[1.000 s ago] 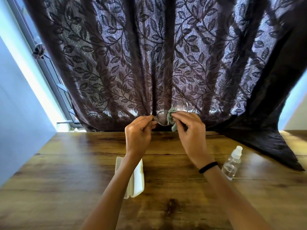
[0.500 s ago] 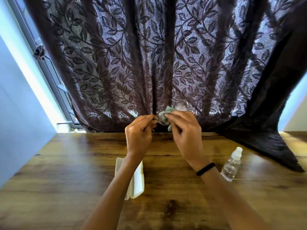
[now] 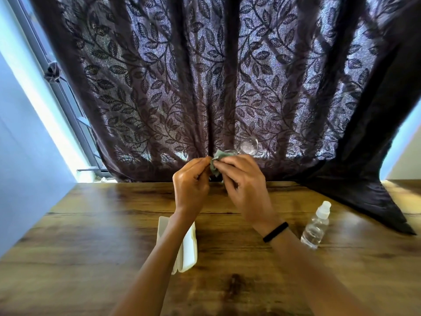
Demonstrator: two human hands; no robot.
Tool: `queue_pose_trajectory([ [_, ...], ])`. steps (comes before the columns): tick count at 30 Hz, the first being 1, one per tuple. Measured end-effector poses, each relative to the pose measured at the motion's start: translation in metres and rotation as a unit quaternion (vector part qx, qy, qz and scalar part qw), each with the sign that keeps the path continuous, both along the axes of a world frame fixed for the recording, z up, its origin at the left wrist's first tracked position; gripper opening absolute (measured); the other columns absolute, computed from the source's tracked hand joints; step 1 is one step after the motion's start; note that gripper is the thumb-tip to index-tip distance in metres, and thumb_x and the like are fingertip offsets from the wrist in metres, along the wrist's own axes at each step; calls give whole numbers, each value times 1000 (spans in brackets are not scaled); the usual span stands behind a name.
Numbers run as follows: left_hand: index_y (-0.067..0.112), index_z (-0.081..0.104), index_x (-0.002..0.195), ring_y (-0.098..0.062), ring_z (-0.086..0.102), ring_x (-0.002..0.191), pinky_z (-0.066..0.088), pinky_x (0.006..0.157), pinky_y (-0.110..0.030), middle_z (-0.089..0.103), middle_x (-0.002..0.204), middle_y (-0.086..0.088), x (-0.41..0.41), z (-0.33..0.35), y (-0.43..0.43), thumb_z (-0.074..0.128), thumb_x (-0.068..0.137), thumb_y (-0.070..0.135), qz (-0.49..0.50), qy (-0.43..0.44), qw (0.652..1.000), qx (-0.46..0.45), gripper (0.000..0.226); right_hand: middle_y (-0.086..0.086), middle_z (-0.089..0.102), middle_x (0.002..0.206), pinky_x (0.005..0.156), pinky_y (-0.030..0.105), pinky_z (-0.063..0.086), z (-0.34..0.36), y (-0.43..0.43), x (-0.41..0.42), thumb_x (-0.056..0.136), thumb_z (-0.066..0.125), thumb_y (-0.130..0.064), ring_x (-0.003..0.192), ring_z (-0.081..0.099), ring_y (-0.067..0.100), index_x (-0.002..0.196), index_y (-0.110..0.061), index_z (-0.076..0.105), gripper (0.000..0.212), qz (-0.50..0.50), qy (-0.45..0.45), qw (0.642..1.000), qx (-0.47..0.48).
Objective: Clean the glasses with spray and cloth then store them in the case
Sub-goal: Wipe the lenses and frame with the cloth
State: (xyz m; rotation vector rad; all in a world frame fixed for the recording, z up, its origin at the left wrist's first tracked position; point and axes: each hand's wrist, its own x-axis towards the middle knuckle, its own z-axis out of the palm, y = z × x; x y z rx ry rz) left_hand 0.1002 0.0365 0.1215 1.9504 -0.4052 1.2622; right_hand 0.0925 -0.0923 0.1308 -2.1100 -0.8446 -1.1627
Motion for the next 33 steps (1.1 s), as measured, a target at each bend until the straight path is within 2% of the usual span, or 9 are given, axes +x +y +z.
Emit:
queue_pose_trajectory([
  [3,-9,68,91,-15,63,76,48,76,-9,70,83,-19,0,0,2,56,71,-20,5,1,1000,0,26,10,66,101,94,24,41,0,0,1,82,60,-2,100,51,19,106,-1,66,24,-3,-6,1000,-7],
  [7,-10,68,90,-3,60,74,48,72,-5,69,80,-16,0,-2,4,60,72,-21,-8,-5,1000,-22,22,11,67,100,93,25,41,-14,-14,3,79,63,-1,99,50,19,105,0,66,26,-27,-10,999,-24],
  [11,-10,68,90,-1,60,79,49,73,-6,65,84,-6,1,-5,4,60,72,-20,-26,-12,999,-22,22,12,67,100,92,26,43,-18,-21,5,73,69,5,97,56,22,104,0,67,31,-38,4,999,-2],
  [14,-7,69,89,-4,60,79,49,76,-8,70,83,-14,2,-3,0,58,72,-17,-15,-10,1000,4,23,10,67,102,93,26,42,-12,-11,2,80,61,-2,100,49,18,107,-1,65,27,-13,-15,1000,-6],
  [19,-6,70,90,-13,65,78,53,75,-17,71,85,-16,-1,-3,1,54,74,-11,-24,-10,999,21,23,10,67,103,91,27,45,-5,-6,6,85,55,-7,100,52,20,109,-3,65,26,-8,-20,1000,7],
  [25,-7,70,88,-8,65,75,54,72,-15,71,82,-16,-2,-6,1,61,73,-14,-41,-6,999,-2,18,12,67,101,87,22,46,-5,-15,19,84,60,-1,93,60,21,107,-1,65,24,-38,54,991,118],
  [27,-7,69,89,-13,68,73,56,71,-21,71,82,-16,-2,-8,3,61,74,-13,-40,2,999,-1,18,11,67,100,83,25,50,-6,-21,23,85,59,-3,89,60,14,106,-1,65,22,-46,78,988,124],
  [30,-8,68,91,-18,69,71,57,69,-24,70,81,-16,-3,-10,6,56,77,-8,-42,7,999,-18,19,6,67,97,74,13,51,-6,-33,28,86,58,-2,75,57,-2,105,-4,65,21,-41,104,979,172],
  [33,-7,69,91,-14,67,70,55,69,-17,71,80,-15,-3,-11,8,57,77,-6,-38,11,999,-7,18,-2,64,106,77,12,50,-1,-47,36,88,54,-1,87,60,-4,110,-13,62,26,6,204,924,324],
])
